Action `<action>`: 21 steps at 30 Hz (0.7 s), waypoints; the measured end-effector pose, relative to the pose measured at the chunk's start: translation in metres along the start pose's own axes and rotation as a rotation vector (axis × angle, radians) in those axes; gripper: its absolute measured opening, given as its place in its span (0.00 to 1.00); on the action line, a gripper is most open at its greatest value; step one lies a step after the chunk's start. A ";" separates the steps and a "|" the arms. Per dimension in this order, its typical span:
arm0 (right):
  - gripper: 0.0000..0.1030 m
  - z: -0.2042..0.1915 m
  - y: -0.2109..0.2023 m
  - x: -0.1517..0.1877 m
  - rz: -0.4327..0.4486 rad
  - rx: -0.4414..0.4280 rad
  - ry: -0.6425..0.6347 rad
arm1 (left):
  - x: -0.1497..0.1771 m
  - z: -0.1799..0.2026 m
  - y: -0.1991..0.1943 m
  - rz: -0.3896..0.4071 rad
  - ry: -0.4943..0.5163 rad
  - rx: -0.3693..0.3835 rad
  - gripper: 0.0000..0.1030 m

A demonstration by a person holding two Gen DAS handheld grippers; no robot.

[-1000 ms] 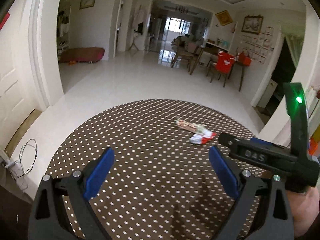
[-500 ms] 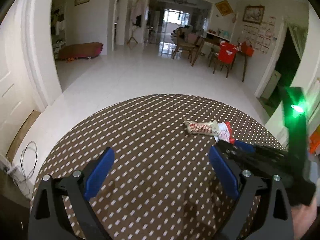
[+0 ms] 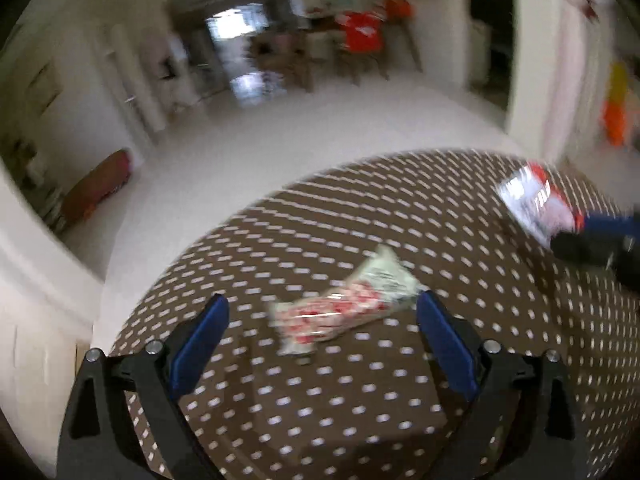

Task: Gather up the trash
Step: 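Grasp the red-white wrapper with the right tool while the left tool grasps the white snack bar wrapper, then carry both wrappers over the blue bin and open both tools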

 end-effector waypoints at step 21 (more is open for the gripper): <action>0.24 0.054 -0.121 0.025 0.129 0.002 0.094 | 0.025 0.075 -0.100 0.091 -0.256 0.216 0.18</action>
Point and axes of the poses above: each gripper's, at about its wrist camera, not at the fingertips, and y roughly the way its jaws point, z to its right, x to its underside, the point moved 8 cm from there along y, roughly the way its jaws point, and after that the axes turned 5 degrees about y, right-handed, at the moved point
